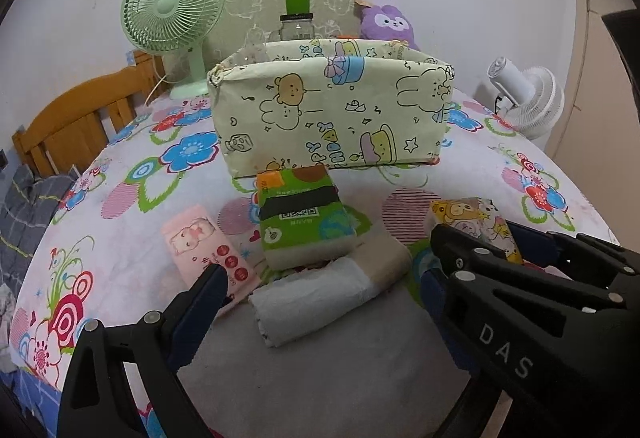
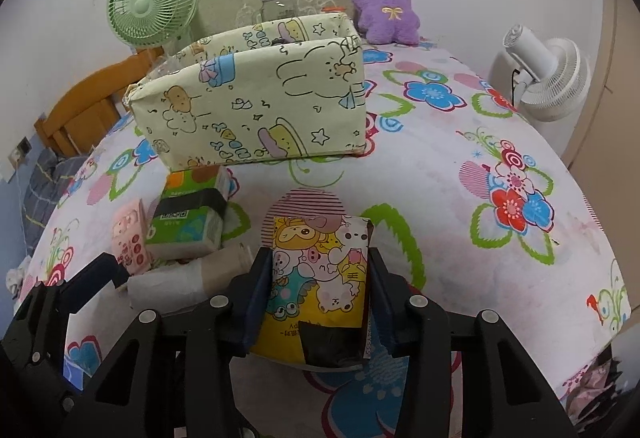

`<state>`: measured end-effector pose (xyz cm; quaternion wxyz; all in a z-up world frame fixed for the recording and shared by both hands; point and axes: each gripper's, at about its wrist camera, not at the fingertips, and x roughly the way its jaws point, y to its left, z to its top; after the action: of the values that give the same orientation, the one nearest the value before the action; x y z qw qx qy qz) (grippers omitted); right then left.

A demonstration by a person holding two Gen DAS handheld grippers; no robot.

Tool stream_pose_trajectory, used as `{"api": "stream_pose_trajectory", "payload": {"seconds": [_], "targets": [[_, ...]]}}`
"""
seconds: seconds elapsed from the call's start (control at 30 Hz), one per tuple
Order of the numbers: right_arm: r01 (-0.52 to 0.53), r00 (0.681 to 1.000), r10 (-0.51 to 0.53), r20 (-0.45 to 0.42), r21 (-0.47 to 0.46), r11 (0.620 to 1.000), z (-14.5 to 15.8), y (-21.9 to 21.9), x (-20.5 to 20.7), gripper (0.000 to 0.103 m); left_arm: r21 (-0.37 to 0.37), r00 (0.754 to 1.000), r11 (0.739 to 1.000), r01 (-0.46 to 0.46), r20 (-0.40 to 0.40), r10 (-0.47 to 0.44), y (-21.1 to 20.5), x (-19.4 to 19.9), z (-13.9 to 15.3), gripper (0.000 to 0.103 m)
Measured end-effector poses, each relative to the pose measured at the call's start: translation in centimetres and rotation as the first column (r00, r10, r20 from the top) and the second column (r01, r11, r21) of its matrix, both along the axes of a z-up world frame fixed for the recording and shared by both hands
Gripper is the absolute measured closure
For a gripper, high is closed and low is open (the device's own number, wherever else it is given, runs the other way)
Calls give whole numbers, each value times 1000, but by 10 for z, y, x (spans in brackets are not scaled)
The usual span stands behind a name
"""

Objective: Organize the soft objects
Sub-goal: 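Grasp the white rolled cloth with the left gripper, then carry the white rolled cloth and yellow packet over the box with both grippers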

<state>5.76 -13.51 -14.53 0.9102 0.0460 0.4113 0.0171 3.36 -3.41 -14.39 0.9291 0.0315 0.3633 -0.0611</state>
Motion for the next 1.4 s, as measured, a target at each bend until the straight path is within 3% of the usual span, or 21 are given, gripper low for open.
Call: {"api": "stream_pose_trajectory", "payload": {"seconds": [0.3,0.53,0.87,1.4], "targets": [[11,1000,-11,-15,1,1000,-3,-8,5,55,16,999,1000,26,-39,-25,-11,12,-7,23],[-1,1000,1,-22,2,1000,-6,-8,6,55,-12,994,999,53,-97,-54,-17,17,-10,49],[18,1000,-18,-23,8,1000,-6,-18,1,54,-16,990,996,87,-110,-88,-28,12,-8,76],[31,1000,-31,-1,26,999,4,-29,-10,54,-65,988,992,110,-106,-116,-39,1,5,88]]}}
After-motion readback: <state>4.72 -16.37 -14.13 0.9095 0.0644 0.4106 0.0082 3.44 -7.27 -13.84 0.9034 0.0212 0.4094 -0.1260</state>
